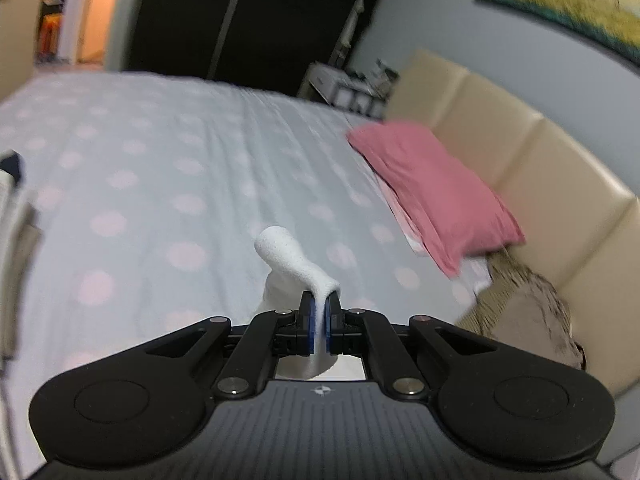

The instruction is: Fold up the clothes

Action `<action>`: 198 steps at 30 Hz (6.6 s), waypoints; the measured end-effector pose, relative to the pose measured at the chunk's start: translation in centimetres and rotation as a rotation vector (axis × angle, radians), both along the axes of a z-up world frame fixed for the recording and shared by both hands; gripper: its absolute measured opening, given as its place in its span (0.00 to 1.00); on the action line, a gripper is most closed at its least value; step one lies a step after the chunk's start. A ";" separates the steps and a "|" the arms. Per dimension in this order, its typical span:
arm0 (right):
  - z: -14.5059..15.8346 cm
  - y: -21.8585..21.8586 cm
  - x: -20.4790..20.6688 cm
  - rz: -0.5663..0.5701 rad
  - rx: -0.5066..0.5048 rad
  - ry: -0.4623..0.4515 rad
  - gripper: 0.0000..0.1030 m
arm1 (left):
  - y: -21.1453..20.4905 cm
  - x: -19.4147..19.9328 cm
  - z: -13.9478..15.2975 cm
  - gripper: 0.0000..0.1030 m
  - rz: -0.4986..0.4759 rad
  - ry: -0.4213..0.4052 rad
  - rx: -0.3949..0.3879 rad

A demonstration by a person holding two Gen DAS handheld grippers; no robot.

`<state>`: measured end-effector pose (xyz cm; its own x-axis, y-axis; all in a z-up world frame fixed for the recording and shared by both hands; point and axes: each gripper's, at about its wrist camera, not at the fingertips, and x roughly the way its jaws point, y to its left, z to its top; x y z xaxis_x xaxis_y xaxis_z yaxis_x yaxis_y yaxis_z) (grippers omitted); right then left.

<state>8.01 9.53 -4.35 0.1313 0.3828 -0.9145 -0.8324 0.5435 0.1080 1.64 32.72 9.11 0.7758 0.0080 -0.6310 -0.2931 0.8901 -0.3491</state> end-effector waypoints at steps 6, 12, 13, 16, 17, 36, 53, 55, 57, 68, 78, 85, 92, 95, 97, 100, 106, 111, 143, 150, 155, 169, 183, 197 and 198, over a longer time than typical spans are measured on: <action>-0.1 -1.5 3.5 -0.126 -0.014 -0.038 0.57 | -3.8 4.0 -6.2 0.03 -0.116 0.124 -0.033; -0.1 -2.5 4.9 -0.202 -0.006 -0.047 0.57 | -5.3 5.6 -10.7 0.23 -0.172 0.217 -0.091; -0.2 -2.5 5.1 -0.205 -0.010 -0.053 0.57 | -5.3 5.7 -10.9 0.27 -0.174 0.223 -0.095; -0.5 -2.6 5.6 -0.219 -0.019 -0.062 0.57 | -4.8 5.0 -11.1 0.36 -0.179 0.230 -0.087; -0.6 -2.6 5.8 -0.225 -0.020 -0.062 0.57 | -4.5 4.6 -10.9 0.37 -0.177 0.229 -0.077; -0.1 6.6 2.8 0.082 0.077 -0.158 0.54 | 4.0 -9.4 -15.4 0.37 -0.099 0.453 0.256; -4.6 12.0 1.8 0.234 0.051 -0.218 0.50 | 0.8 -8.6 -23.0 0.37 -0.317 0.521 0.568; -5.2 12.2 2.3 0.211 0.039 -0.211 0.50 | 0.9 -8.7 -23.2 0.36 -0.319 0.519 0.572; -5.8 12.4 2.7 0.189 0.028 -0.203 0.38 | 1.2 -8.6 -23.1 0.24 -0.302 0.521 0.561; 0.7 10.4 4.5 0.014 0.177 -0.164 0.02 | 2.1 -9.3 -20.9 0.07 -0.178 0.504 0.525; 5.6 5.6 7.5 -0.192 0.273 -0.139 0.02 | 2.9 -10.8 -21.0 0.07 -0.127 0.496 0.508; 2.6 1.4 11.2 -0.351 0.184 -0.117 0.02 | 2.4 -10.1 -21.5 0.13 -0.143 0.485 0.518; -1.8 -2.7 15.6 -0.516 0.156 -0.119 0.03 | 1.7 -9.7 -21.7 0.15 -0.154 0.482 0.552; -2.5 -4.2 17.1 -0.580 0.170 -0.130 0.06 | 1.8 -9.6 -21.7 0.15 -0.146 0.484 0.547; -2.3 -4.8 17.8 -0.602 0.187 -0.128 0.08 | 2.0 -9.4 -21.7 0.16 -0.143 0.482 0.547; -1.5 -5.3 17.9 -0.598 0.222 -0.124 0.16 | 2.0 -9.2 -21.8 0.16 -0.151 0.484 0.548; -1.9 -5.6 17.5 -0.588 0.259 -0.010 0.46 | 1.7 -9.4 -21.8 0.21 -0.186 0.490 0.575; -5.0 -6.6 18.3 -0.705 0.255 0.145 0.39 | 1.1 -10.2 -21.5 0.34 -0.225 0.463 0.614; 5.9 -3.3 15.8 -0.636 0.648 0.080 0.18 | -0.4 -9.8 -22.4 0.03 -0.208 0.454 0.997; 7.2 -2.5 14.2 -0.567 0.668 0.093 0.18 | 2.6 -11.7 -21.9 0.03 -0.094 0.482 0.854; 5.1 -3.7 13.3 -0.566 0.536 0.159 0.18 | 1.6 -12.7 -23.3 0.03 -0.176 0.503 0.896; -4.5 -6.5 11.1 -0.451 0.178 0.313 0.25 | 2.2 -14.1 -20.9 0.42 -0.269 0.493 0.714; -2.1 -7.0 14.3 -0.496 0.267 0.188 0.52 | 9.4 -11.6 -16.8 0.50 0.013 0.366 0.426; -4.6 -5.3 14.2 -0.499 0.213 0.267 0.15 | 15.2 -7.2 -21.0 0.39 0.211 0.341 0.142; -4.5 -5.3 14.2 -0.496 0.213 0.266 0.12 | 15.2 -6.9 -21.3 0.28 0.209 0.345 0.135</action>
